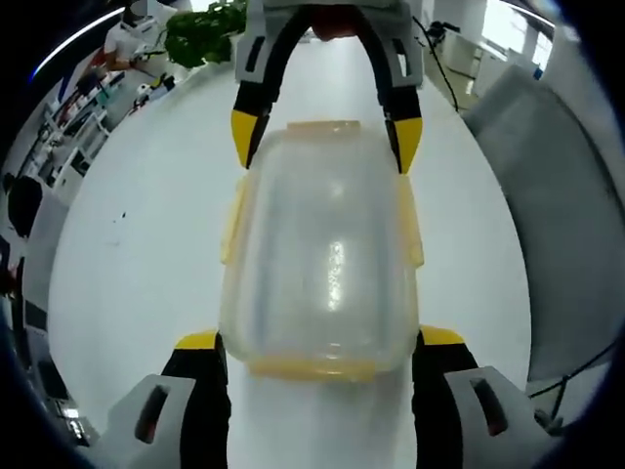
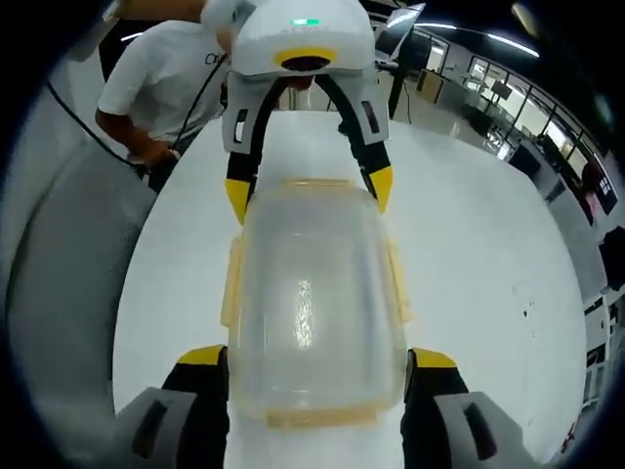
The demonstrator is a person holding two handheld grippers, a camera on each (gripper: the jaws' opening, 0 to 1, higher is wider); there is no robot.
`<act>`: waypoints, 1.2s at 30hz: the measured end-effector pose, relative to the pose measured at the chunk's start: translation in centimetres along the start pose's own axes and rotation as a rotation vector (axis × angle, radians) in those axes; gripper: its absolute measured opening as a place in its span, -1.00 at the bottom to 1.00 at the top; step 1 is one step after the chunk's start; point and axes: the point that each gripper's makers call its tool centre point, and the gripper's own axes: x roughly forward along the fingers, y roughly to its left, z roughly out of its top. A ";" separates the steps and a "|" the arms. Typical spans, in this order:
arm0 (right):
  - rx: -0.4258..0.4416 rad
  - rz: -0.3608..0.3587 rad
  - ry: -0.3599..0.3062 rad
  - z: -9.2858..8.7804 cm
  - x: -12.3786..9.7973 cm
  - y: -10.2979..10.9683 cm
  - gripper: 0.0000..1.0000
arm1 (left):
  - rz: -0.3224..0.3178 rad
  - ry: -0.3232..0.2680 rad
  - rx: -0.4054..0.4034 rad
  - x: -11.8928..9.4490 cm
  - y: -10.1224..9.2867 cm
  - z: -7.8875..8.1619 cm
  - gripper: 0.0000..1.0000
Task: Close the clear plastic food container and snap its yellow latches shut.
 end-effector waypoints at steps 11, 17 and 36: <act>-0.003 0.009 -0.005 0.1 0.4 -3.7 0.47 | -0.005 -0.005 -0.011 0.4 3.6 0.1 0.50; -0.002 0.014 -0.011 0.1 0.4 -3.5 0.49 | -0.009 -0.010 -0.012 0.4 3.4 0.1 0.51; 0.073 -0.103 0.006 0.1 -1.1 -3.0 0.98 | 0.112 0.005 -0.082 -1.0 3.2 0.1 0.99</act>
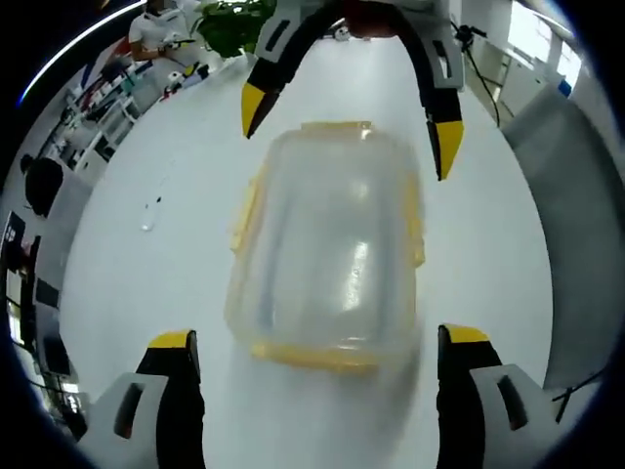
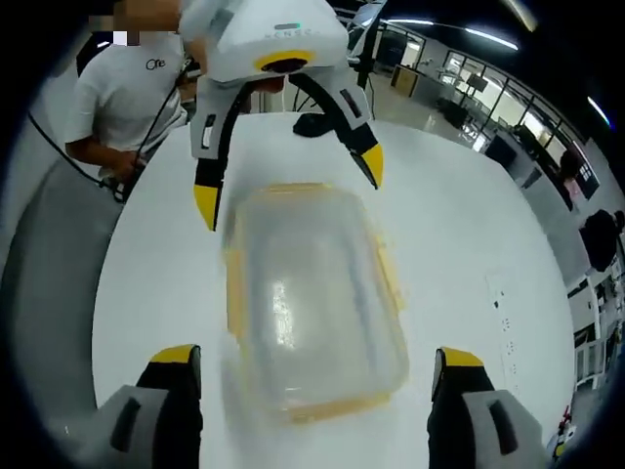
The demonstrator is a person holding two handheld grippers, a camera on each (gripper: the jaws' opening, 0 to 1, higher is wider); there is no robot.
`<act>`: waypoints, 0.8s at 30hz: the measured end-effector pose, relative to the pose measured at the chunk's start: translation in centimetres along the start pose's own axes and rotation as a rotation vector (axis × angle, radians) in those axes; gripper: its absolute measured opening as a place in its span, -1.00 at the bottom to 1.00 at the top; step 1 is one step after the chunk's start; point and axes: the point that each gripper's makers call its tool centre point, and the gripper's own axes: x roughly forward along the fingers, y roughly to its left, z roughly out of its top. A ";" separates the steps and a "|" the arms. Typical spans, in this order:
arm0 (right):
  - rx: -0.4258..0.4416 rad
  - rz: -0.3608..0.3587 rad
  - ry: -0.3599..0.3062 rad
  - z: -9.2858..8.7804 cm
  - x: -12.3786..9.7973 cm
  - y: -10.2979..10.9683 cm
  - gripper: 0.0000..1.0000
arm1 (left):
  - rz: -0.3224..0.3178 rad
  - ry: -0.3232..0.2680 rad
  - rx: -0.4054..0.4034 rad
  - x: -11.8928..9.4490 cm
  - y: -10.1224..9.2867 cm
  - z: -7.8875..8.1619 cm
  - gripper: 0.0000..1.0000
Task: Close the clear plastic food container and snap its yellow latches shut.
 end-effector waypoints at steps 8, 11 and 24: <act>0.026 -0.048 0.013 -0.4 -1.2 0.9 0.98 | 0.034 -0.044 -0.088 -1.6 -0.9 0.0 0.99; 0.048 -0.067 0.002 -0.4 -1.7 1.1 0.98 | 0.053 -0.064 -0.132 -2.2 -1.1 0.0 0.99; 0.204 -0.163 -0.067 -0.8 -4.7 3.3 0.98 | 0.115 -0.094 -0.232 -4.7 -3.4 -0.8 0.99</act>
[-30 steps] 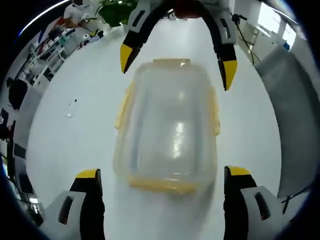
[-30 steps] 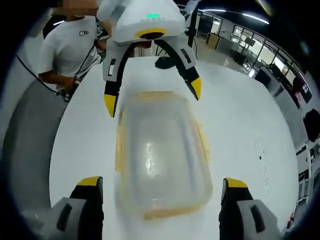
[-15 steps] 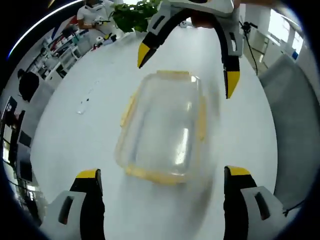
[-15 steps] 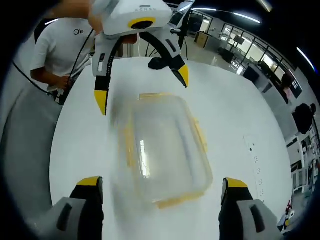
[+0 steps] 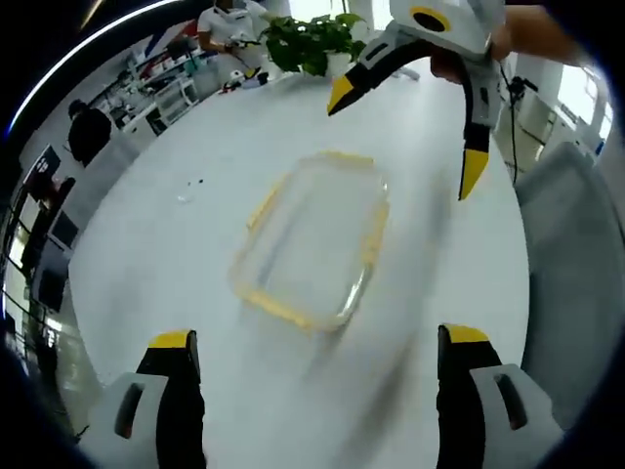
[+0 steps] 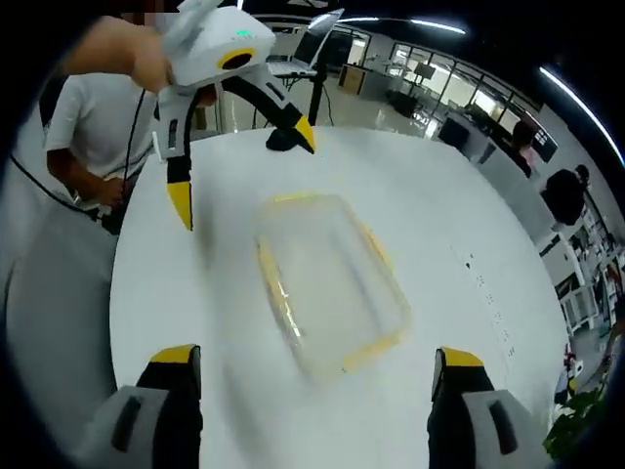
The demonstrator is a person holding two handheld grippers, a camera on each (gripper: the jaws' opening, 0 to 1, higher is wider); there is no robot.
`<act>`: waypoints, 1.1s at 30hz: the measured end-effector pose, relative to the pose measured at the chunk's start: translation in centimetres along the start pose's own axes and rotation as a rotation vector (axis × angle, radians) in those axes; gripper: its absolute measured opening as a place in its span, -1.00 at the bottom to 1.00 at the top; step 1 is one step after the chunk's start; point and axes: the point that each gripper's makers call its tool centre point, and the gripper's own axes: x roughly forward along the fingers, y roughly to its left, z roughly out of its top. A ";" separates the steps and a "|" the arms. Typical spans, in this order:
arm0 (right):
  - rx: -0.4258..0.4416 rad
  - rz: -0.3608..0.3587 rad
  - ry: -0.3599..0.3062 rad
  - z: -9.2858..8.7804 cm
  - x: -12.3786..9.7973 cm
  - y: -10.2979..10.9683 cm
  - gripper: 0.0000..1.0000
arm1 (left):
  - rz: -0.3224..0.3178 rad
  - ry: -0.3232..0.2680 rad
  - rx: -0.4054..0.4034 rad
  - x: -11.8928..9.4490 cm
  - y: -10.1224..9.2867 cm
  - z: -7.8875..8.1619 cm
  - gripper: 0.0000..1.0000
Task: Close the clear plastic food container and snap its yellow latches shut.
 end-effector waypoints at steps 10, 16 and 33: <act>0.167 -0.029 -0.128 -0.4 -3.9 3.1 0.98 | -0.011 -0.115 -0.152 -2.5 -3.7 0.3 0.99; 0.210 -0.054 -0.144 -1.7 -5.7 4.5 0.93 | 0.005 -0.123 -0.189 -3.7 -5.9 -1.0 0.99; 0.348 -0.110 -0.244 -4.5 -10.9 9.0 0.98 | 0.058 -0.217 -0.288 -8.7 -10.5 -2.7 0.99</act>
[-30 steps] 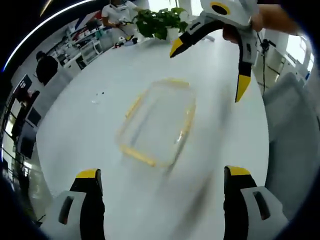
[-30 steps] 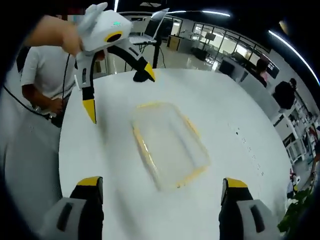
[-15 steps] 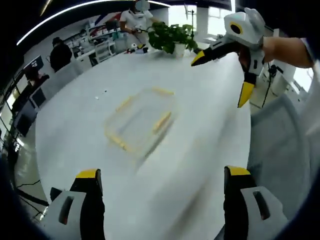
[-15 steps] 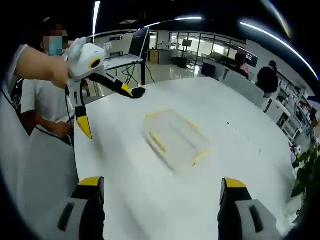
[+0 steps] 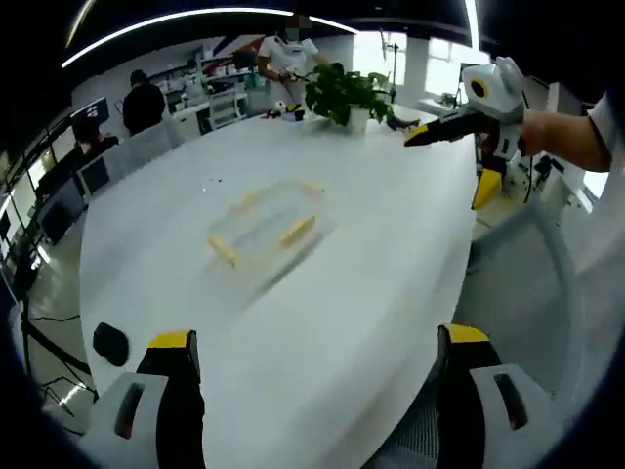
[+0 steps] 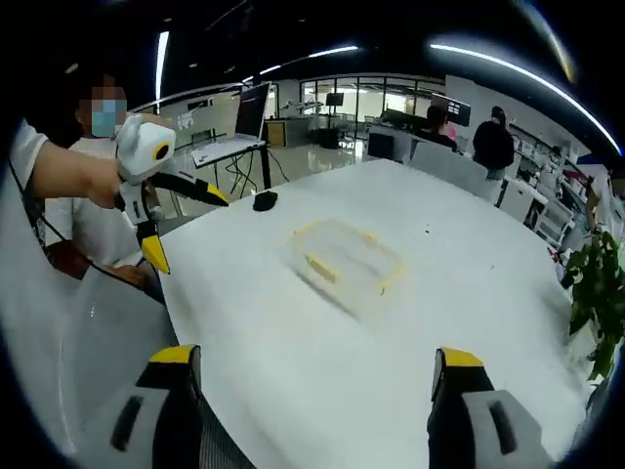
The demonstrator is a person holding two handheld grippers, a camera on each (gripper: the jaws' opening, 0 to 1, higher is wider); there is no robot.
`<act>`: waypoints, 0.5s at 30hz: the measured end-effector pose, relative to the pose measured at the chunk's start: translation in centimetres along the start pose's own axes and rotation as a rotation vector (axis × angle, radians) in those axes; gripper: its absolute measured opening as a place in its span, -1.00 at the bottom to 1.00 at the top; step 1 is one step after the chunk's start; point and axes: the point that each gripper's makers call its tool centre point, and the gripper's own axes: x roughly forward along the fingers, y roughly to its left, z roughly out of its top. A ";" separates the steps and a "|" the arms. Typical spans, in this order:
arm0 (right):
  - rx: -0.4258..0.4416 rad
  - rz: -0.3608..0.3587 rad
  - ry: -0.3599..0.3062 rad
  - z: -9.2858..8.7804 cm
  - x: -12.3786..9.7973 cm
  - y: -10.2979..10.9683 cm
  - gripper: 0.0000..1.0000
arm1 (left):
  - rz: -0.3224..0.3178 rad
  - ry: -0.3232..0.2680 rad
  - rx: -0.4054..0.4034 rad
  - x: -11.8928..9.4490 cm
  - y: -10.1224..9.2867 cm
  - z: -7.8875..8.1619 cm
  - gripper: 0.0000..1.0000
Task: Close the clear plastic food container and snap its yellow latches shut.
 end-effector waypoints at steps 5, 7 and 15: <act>0.040 -0.009 -0.013 -1.3 -1.4 0.5 0.98 | 0.019 -0.024 -0.040 -1.3 -1.4 -0.8 0.99; 0.049 -0.019 -0.019 -1.8 -1.9 0.6 0.98 | 0.027 -0.015 -0.051 -1.7 -2.0 -1.6 0.99; 0.114 -0.062 -0.066 -3.6 -4.3 1.1 0.98 | 0.070 -0.032 -0.136 -3.3 -3.7 -3.2 0.99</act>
